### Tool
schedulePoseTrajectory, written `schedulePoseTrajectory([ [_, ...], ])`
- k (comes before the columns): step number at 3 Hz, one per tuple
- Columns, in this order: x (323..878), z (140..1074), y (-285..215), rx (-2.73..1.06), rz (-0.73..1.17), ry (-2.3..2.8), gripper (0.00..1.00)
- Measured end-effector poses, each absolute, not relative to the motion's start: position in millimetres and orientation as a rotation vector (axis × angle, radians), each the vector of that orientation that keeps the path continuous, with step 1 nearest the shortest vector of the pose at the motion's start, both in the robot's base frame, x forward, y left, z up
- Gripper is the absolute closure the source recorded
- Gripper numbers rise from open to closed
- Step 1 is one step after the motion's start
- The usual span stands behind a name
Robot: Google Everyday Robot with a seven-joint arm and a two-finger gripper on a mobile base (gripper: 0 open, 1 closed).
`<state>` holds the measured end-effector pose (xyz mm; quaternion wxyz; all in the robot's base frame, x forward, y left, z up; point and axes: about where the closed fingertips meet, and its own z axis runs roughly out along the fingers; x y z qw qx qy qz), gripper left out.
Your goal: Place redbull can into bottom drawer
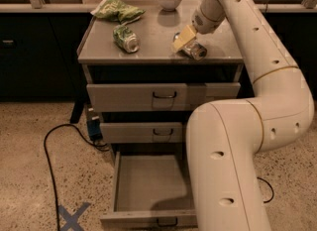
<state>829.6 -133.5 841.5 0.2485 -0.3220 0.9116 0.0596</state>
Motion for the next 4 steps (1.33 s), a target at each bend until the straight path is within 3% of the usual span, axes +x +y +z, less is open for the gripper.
schedulePoseTrajectory([
  [1, 832.1, 826.7, -138.9, -0.882, 0.17, 2.495, 0.0],
  [2, 832.4, 826.2, -138.6, -0.882, 0.17, 2.495, 0.19],
  [4, 832.4, 826.2, -138.6, -0.882, 0.17, 2.495, 0.65],
])
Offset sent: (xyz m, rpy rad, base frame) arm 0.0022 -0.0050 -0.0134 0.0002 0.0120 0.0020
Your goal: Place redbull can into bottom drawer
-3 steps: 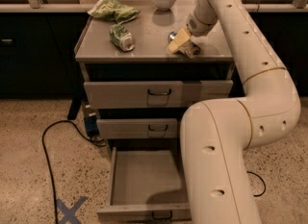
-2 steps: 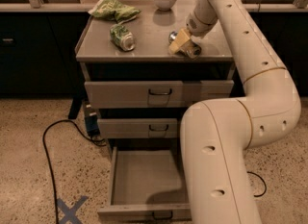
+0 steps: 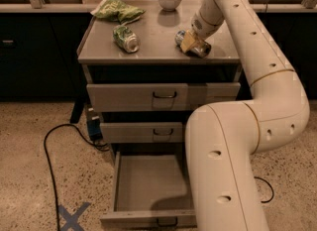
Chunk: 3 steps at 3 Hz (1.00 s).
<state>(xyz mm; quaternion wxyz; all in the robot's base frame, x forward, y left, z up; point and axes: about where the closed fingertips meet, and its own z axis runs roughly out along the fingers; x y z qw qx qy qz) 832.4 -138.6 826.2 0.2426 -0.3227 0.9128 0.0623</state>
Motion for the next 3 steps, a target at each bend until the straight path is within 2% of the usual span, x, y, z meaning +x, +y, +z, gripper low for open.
schedulePoseTrajectory([
  [1, 824, 836, -133, -0.963, 0.201, 2.456, 0.89],
  [2, 803, 863, -129, -1.124, 0.154, 2.394, 1.0],
  [3, 768, 914, -132, -1.219, 0.12, 2.286, 1.0],
])
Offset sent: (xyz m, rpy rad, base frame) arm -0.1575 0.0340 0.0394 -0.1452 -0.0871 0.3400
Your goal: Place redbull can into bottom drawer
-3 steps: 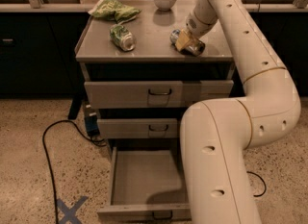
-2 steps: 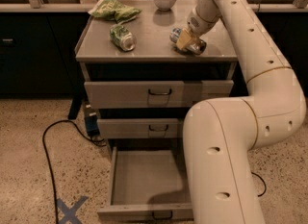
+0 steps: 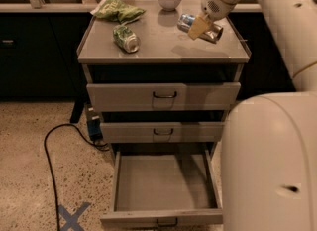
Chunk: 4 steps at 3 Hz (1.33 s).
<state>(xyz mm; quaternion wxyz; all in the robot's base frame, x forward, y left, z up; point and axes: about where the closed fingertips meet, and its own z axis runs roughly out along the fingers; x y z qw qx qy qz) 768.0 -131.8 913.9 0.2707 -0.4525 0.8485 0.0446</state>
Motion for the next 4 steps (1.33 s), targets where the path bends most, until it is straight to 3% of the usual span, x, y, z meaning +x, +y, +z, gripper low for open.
schedulePoseTrajectory([
  [1, 724, 961, -139, -1.236, 0.063, 2.205, 1.0],
  [3, 630, 880, -148, -1.283, 0.276, 2.396, 1.0],
  [4, 620, 862, -147, -1.303, 0.299, 2.428, 1.0],
])
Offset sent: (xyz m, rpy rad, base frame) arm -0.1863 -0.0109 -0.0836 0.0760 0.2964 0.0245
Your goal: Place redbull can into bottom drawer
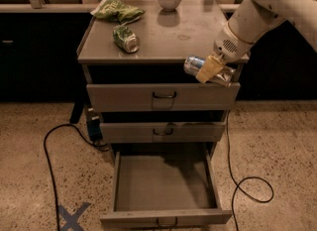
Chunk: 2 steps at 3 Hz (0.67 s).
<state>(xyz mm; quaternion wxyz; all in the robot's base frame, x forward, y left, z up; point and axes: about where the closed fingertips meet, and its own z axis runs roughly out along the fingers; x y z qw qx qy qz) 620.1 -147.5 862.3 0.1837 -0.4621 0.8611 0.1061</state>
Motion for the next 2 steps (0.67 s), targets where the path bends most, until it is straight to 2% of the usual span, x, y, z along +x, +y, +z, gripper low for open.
schedulePoseTrajectory([
  [2, 627, 874, -146, -1.286, 0.295, 2.386, 1.0],
])
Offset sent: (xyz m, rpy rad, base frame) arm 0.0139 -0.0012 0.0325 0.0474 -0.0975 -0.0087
